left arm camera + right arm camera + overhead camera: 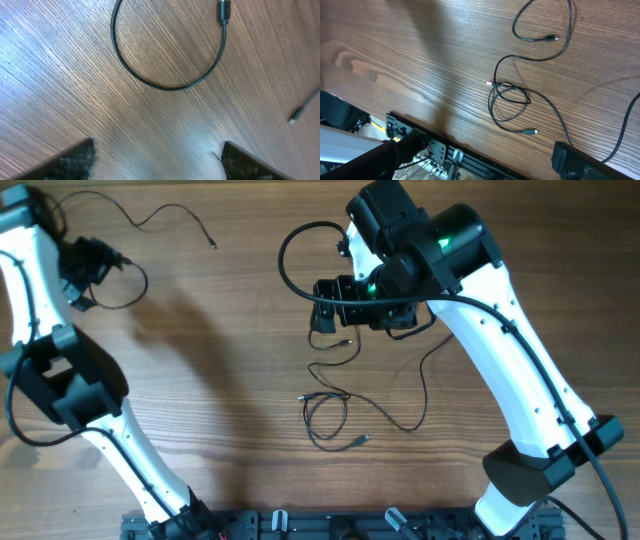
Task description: Untangle cables
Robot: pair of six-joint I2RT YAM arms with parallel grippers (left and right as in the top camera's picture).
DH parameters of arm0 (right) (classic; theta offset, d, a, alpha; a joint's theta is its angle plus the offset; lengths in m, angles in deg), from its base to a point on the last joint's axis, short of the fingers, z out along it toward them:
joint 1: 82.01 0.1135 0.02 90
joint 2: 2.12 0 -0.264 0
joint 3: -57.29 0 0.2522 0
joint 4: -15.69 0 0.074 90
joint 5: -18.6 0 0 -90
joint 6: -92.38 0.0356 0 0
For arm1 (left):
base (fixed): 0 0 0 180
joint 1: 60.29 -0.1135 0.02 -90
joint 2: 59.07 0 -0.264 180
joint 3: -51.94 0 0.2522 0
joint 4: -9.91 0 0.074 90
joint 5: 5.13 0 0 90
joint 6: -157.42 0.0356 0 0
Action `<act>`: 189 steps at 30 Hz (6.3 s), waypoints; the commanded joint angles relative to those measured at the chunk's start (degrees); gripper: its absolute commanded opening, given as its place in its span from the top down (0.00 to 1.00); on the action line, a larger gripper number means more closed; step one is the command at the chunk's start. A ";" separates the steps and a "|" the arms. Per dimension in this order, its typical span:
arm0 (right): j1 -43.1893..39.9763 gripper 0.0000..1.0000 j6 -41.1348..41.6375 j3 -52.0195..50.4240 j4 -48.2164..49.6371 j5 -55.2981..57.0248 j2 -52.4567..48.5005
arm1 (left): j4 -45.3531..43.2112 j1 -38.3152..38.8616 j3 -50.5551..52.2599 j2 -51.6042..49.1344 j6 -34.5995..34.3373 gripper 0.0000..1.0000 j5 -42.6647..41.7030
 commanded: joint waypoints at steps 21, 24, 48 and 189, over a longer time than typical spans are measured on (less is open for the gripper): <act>0.26 0.00 -2.47 -0.22 0.94 1.09 0.61 | -36.63 1.14 27.21 -2.49 -13.00 0.90 -0.31; 0.37 0.00 -2.45 -0.22 0.68 1.07 0.61 | -43.43 2.82 27.21 -5.53 -13.35 0.96 -1.16; -7.91 0.00 -4.42 -0.15 -1.36 9.07 22.75 | 20.22 11.89 1.11 25.20 7.78 0.00 -22.56; -9.94 0.78 3.76 -32.85 27.28 0.37 12.81 | -62.95 17.53 47.52 46.99 -40.28 0.96 5.33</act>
